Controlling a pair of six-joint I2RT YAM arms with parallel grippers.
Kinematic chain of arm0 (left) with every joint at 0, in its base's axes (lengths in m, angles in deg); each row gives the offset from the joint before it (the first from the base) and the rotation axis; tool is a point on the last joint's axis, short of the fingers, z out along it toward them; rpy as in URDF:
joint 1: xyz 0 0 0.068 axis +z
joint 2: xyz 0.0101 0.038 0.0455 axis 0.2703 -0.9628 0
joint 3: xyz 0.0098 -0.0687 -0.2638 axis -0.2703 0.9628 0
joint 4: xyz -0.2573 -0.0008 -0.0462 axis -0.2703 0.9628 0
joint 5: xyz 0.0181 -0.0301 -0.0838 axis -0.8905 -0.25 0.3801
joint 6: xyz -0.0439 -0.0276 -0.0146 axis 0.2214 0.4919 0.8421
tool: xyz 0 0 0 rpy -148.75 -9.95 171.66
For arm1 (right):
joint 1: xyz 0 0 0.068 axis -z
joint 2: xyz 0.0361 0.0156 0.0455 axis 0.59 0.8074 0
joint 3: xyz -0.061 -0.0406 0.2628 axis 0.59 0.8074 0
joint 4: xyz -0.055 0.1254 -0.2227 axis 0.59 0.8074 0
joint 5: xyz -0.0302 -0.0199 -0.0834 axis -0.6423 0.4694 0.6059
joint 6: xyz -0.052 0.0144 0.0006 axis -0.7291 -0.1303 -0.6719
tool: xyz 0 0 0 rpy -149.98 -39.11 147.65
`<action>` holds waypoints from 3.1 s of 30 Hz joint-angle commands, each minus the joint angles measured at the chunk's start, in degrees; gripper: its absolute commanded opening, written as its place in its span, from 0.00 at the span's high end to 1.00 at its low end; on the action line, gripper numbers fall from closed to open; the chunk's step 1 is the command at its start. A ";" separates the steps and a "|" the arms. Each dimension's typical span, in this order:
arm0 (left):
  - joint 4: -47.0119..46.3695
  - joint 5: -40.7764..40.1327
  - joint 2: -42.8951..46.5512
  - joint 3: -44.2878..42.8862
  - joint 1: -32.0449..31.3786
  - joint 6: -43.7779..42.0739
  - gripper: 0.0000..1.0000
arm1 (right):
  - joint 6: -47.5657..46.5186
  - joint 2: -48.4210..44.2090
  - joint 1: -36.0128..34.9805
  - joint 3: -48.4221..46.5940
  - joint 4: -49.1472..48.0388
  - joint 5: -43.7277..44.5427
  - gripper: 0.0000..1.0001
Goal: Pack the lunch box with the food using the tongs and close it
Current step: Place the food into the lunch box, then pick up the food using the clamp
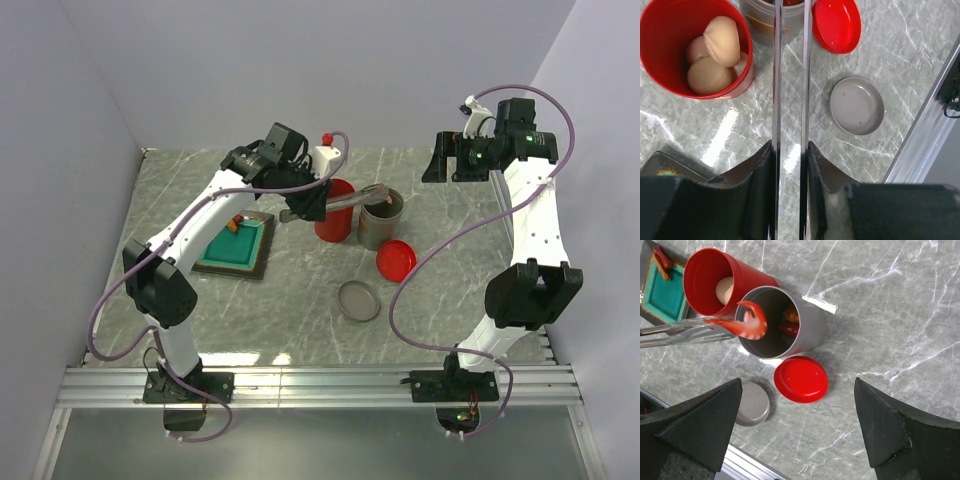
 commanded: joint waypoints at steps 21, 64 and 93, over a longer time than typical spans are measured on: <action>-7.46 -3.06 27.48 25.29 32.37 9.05 0.47 | -1.27 0.52 0.09 -3.88 2.19 0.92 0.00; -12.73 -6.24 21.18 45.79 40.57 8.52 0.45 | -1.01 0.79 0.27 -1.51 1.40 0.74 0.00; 3.17 -5.54 31.02 41.48 40.13 -0.70 0.87 | -1.00 0.61 0.18 -1.69 1.22 -0.23 0.00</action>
